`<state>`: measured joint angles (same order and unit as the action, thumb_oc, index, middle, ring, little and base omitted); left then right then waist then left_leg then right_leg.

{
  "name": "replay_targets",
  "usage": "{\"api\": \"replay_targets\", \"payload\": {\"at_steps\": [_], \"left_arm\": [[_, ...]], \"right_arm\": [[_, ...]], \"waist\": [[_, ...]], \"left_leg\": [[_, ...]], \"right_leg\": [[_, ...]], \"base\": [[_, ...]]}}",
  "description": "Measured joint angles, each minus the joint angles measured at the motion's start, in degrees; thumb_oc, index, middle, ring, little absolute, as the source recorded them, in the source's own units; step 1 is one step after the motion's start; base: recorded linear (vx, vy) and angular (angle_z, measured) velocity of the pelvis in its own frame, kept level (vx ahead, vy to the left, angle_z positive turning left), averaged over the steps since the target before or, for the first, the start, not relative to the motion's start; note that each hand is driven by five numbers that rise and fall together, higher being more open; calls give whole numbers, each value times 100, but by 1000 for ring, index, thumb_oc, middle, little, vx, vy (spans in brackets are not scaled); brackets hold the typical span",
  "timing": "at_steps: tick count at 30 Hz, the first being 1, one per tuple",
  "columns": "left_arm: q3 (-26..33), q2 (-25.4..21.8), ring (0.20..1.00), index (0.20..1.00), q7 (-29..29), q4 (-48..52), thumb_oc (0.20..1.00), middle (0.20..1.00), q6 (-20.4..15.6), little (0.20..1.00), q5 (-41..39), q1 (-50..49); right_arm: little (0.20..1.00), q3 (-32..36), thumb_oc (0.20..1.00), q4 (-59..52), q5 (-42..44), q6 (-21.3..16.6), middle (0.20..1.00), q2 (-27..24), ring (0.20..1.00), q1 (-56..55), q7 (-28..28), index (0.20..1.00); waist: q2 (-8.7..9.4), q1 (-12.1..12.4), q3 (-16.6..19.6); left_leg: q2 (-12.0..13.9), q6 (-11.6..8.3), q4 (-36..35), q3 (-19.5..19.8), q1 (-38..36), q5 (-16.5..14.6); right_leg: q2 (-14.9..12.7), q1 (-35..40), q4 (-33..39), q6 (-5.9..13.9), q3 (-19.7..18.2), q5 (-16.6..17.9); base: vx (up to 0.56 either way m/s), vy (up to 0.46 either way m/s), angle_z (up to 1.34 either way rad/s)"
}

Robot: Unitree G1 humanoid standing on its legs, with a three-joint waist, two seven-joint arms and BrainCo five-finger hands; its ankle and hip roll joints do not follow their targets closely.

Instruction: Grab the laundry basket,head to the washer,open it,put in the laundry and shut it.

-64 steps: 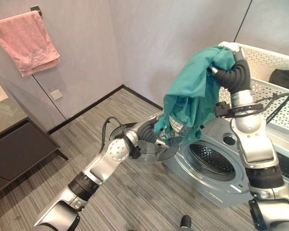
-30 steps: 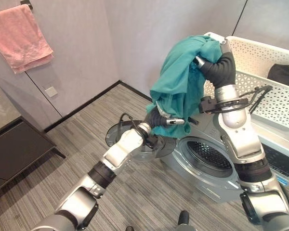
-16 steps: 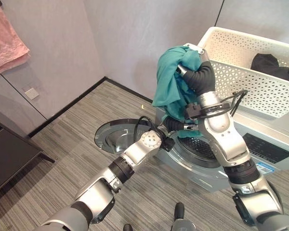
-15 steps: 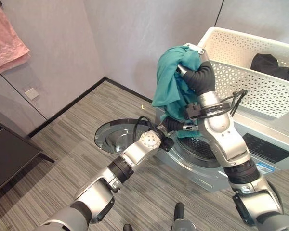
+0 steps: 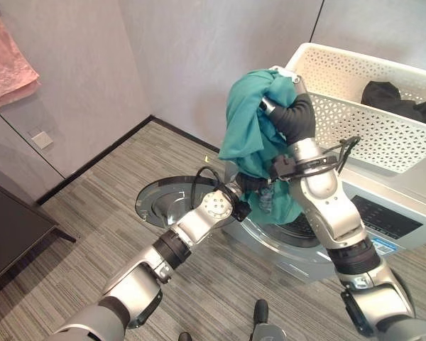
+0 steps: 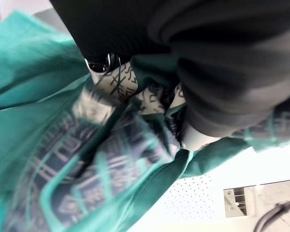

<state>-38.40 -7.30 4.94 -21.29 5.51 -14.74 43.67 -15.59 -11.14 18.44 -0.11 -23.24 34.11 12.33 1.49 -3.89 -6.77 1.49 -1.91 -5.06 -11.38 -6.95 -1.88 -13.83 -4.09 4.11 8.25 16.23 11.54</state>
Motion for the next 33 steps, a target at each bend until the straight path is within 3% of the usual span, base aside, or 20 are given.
{"api": "replay_targets", "payload": {"at_steps": [1, 2, 3, 11, 12, 14, 16, 19, 24, 28, 31, 33], "left_arm": [[1, -55, 200, 200, 16, 0, 200, 200, -32, 200, 82, -4], [4, -98, 200, 200, 49, 0, 200, 200, -54, 200, 216, -6], [17, -147, 200, 200, 101, 0, 200, 200, -94, 200, 344, -6], [701, -664, 200, 200, 986, 258, 200, 200, -422, 200, 1834, -132], [679, -1049, 200, 200, 1178, 384, 200, 200, -463, 200, 2576, -128], [775, -1453, 200, 200, 1416, 501, 200, 200, -618, 200, 3336, -127], [948, -1799, 200, 200, 1661, 791, 200, 200, -659, 200, 4066, -154], [1368, -1966, 200, 200, 1762, 1282, 200, 200, -765, 200, 4445, -444], [2490, -1975, 200, 200, 1784, 2293, 200, 200, -1113, 200, 4418, -1846], [2666, -2267, 200, 200, 1790, 2466, 200, 200, -1204, 200, 4523, -2414], [2684, -2473, 200, 200, 1784, 2747, 200, 200, -1375, 200, 4901, -2935], [2645, -2468, 200, 200, 1765, 2748, 200, 200, -1481, 200, 4957, -3093]], "right_arm": [[354, 0, 354, -15, 55, -23, 354, -2, 354, -69, -21, 354], [947, 0, 947, -41, 80, -27, 947, -4, 947, -147, -42, 947], [1000, 0, 1000, -96, 122, -33, 1000, -7, 1000, -263, -62, 1000], [1000, 18, 1000, -415, 287, -360, 1000, -224, 1000, -1188, -348, 1000], [1000, 28, 1000, -435, 405, -474, 1000, -290, 1000, -1382, -476, 1000], [1000, 158, 1000, -436, 463, -581, 1000, -516, 1000, -1663, -596, 1000], [1000, 749, 1000, -474, 549, -754, 1000, -571, 1000, -2198, -633, 1000], [1000, 1367, 1000, -572, 489, -900, 1000, -483, 1000, -2648, -600, 1000], [1000, 2443, 1000, -220, -316, -1011, 1000, -419, 1000, -3860, -342, 1000], [1000, 2285, 1000, 813, -587, -1006, 1000, -424, 1000, -4623, -414, 1000], [1000, 1857, 1000, 1741, -931, -675, 1000, -417, 1000, -5065, -558, 1000], [1000, 1649, 1000, 2213, -1030, -660, 1000, -228, 1000, -5182, -646, 1000]], "waist": [[7, 0, 4], [13, -1, 8], [20, -1, 13], [131, -13, 84], [171, -56, 109], [216, -108, 138], [242, -119, 166], [204, -167, 194], [73, -270, 283], [111, -318, 316], [138, -299, 346], [146, -306, 356]], "left_leg": [[1, -1, 0, 0, 0, 1], [1, -2, 0, -1, 0, 2], [1, -3, 0, -1, 0, 2], [20, -22, -8, -27, 23, 16], [17, -23, -10, -45, 23, 15], [10, -23, -14, -46, 21, 15], [7, -23, -15, -46, 17, 15], [-2, -23, -17, -51, 11, 15], [-4, -27, -20, -62, 1, 11], [-3, -40, -22, -87, 6, 18], [-24, -38, -23, -174, 81, 19], [-28, -48, -23, -182, 116, 31]], "right_leg": [[1, 0, 0, -4, 0, 3], [1, 0, 0, -6, -1, 4], [1, -1, 0, -8, -2, 6], [33, -68, 1, -26, -62, 21], [36, -79, 5, -30, -106, 23], [30, -78, 6, -30, -114, 24], [25, -75, 6, -30, -117, 24], [19, -74, 8, -29, -128, 24], [28, -75, 11, -28, -151, 24], [35, -96, 18, -36, -192, 27], [29, -235, 21, -31, -293, 19], [26, -281, 26, -42, -296, 29]], "base": [[0, 0, 0], [0, 0, 0], [0, 0, 0], [-2, -7, -4], [2, 5, -4], [5, 5, -2], [0, 0, 0], [10, 5, 0], [13, 5, -1], [-12, 7, -5], [-21, 5, -14], [1, 1, -3]]}}
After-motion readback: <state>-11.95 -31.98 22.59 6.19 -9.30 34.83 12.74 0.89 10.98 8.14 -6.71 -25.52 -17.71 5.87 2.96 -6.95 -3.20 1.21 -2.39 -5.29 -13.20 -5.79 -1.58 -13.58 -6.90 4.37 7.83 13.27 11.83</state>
